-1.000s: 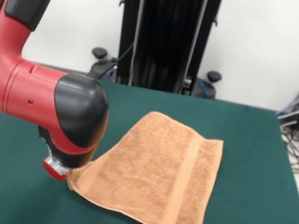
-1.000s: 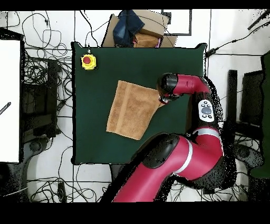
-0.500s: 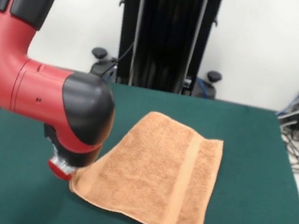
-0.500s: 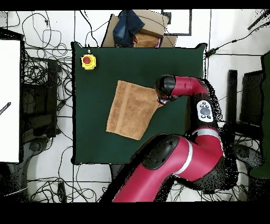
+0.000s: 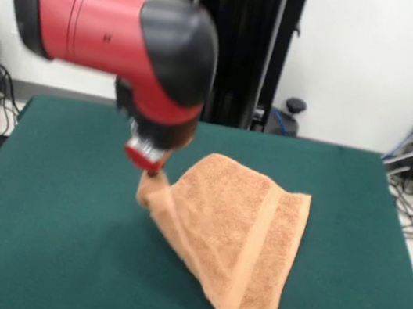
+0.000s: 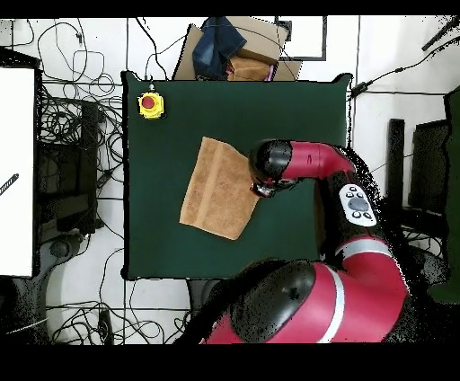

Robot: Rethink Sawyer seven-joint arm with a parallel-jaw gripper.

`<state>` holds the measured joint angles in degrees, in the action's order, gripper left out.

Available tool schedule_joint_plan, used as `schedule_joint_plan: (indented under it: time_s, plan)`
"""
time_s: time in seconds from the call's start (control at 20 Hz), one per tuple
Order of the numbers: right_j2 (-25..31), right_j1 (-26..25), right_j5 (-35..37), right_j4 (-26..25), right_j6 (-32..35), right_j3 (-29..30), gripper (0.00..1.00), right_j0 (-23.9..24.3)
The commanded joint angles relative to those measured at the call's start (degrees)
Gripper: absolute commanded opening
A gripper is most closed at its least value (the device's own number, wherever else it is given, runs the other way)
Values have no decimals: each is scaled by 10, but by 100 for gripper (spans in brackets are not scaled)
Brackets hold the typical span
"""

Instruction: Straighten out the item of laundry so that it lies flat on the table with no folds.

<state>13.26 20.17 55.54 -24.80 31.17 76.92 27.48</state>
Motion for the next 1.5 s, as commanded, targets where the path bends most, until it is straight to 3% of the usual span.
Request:
schedule_joint_plan:
  time_s: [0.05, 0.25, 0.6, 1.0, 1.15, 1.3, 1.5]
  plan:
    - [-19, 92, 59, 39, 134, 125, 0, -26]
    - [-18, 67, 45, 39, 128, 112, 0, -23]
    - [-17, 100, 55, 66, 147, 141, 0, -42]
    - [-59, 277, 45, 159, 298, 269, 0, -162]
    - [-59, 301, 42, 213, 315, 294, 0, -183]
    - [-89, 329, 25, 210, 345, 283, 0, -222]
    - [-124, 366, 69, 206, 402, 250, 0, -274]
